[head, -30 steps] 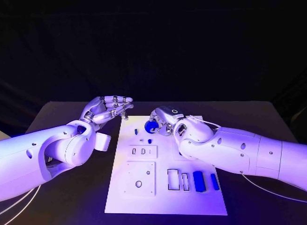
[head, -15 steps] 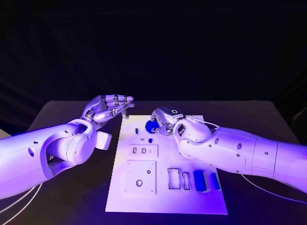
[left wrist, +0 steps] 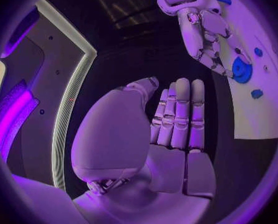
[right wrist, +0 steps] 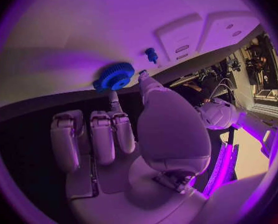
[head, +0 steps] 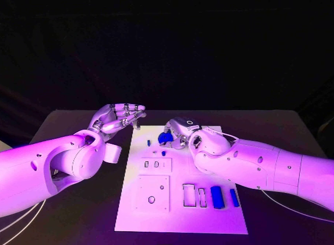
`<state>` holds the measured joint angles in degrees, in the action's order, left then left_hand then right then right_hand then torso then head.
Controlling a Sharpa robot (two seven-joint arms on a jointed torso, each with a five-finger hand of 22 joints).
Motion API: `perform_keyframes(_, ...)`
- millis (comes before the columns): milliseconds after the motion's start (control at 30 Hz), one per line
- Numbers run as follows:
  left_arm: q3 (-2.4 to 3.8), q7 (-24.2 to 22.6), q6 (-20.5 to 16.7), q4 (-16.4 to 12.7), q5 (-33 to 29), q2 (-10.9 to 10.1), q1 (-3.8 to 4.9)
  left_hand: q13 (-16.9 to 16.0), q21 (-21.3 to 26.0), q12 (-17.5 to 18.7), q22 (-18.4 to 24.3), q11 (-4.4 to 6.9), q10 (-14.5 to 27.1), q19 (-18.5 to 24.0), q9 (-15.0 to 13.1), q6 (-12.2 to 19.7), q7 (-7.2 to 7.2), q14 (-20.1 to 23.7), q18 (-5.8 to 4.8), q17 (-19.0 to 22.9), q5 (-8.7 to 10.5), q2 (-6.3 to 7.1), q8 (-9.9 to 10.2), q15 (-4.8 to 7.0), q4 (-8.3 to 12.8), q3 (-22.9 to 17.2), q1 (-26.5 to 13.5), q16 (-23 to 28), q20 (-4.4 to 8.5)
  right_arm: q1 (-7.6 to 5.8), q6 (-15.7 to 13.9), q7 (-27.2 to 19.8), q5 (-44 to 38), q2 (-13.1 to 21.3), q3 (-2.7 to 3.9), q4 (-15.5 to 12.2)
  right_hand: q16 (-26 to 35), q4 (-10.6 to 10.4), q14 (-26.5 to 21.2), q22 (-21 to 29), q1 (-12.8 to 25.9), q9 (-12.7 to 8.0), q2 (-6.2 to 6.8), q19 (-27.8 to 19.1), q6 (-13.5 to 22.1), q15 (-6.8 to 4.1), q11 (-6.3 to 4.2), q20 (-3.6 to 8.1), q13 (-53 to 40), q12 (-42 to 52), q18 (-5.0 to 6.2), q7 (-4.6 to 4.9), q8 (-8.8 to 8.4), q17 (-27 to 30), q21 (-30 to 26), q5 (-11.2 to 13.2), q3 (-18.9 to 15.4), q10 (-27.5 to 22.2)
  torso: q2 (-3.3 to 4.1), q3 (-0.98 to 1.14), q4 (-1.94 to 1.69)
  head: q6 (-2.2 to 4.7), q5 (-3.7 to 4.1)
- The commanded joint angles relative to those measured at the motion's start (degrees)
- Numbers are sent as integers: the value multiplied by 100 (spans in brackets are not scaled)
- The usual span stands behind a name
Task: Assemble the parts on the task board
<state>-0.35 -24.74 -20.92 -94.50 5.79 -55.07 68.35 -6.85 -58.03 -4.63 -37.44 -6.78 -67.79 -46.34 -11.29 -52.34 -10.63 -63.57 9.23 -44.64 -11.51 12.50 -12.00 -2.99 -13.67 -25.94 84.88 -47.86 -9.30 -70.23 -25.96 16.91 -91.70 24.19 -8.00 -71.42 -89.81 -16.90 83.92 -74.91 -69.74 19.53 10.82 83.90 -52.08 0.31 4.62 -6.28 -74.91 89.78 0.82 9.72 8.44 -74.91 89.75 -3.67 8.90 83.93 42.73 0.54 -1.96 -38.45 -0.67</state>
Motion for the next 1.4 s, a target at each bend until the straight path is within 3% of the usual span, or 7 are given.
perform_keyframes(33,5,-34,88,-10,-34,2,7,-7,-42,8,-17,-24,-6,63,-11,8,-38,38,116,-5,36,-24,-25,-11,-27,-18,-68,-32,7,3,349,-130,118,8,-5,-11,-19,-5,608,-1509,164,-5,-48,610,44,51,35,-50,-1509,22,-82,-5,-32,-1509,25,-7,-126,607,2,2,1,9,6)
perform_keyframes(467,5,-34,82,0,-42,3,7,-7,-44,9,-18,-24,-5,65,-11,9,-37,38,116,-5,37,-23,-24,-11,-27,-18,-70,-34,6,3,446,-53,151,85,-10,-22,-19,14,608,-1509,143,30,-343,610,-161,19,-6,-31,-1509,22,-82,-56,15,-1509,25,12,-29,607,0,4,4,-2,1)
perform_keyframes(900,5,-34,80,13,-42,-8,6,-8,-48,9,-22,-22,-4,69,-13,10,-36,40,116,-5,37,-23,-24,-11,-24,-22,-70,-36,5,7,-151,-92,142,412,-9,-330,-19,45,608,-1509,58,35,-371,610,-198,6,-21,-19,-1509,22,-82,-72,21,-1509,25,14,26,607,-3,13,6,9,-16)
perform_keyframes(1067,4,-34,82,22,-43,-15,6,-8,-48,9,-22,-22,-4,69,-13,10,-36,40,116,-5,37,-23,-24,-11,-24,-22,-70,-36,5,-8,-607,-262,321,831,27,-694,-19,59,608,-1509,-16,40,-386,610,-223,-5,-32,-9,-1509,22,-82,-83,24,-1509,25,15,72,607,-19,10,33,37,2)
perform_keyframes(1200,4,-35,87,24,-49,-23,6,-9,-55,9,-27,-21,-2,76,-14,13,-35,43,117,-3,37,-21,-23,-9,-15,-28,-66,-41,4,-96,-796,-765,971,1317,73,-995,-19,98,608,-1509,-167,39,-383,610,-231,-18,-38,5,-1509,22,-82,-86,10,-1509,25,17,148,607,-32,12,60,51,7)
perform_keyframes(1367,3,-39,97,29,-56,-31,5,-9,-58,9,-29,-20,-1,79,-15,14,-34,45,117,-3,37,-19,-23,-9,-10,-30,-64,-42,4,-267,-341,-1757,2293,2020,100,-1216,-19,303,608,-1509,-604,18,-221,610,-162,-5,-9,2,-1509,22,-82,-52,-67,-1509,25,22,255,607,-68,17,122,55,-3)
perform_keyframes(1400,3,-40,98,30,-57,-32,5,-9,-58,9,-29,-20,-1,79,-15,14,-34,45,117,-3,37,-19,-23,-9,-10,-30,-64,-42,4,-294,-192,-1986,2569,2202,103,-1222,-19,361,608,-1509,-723,13,-104,610,-148,0,0,-5,-1509,22,-82,-44,-88,-1509,25,20,224,607,-73,20,138,67,13)
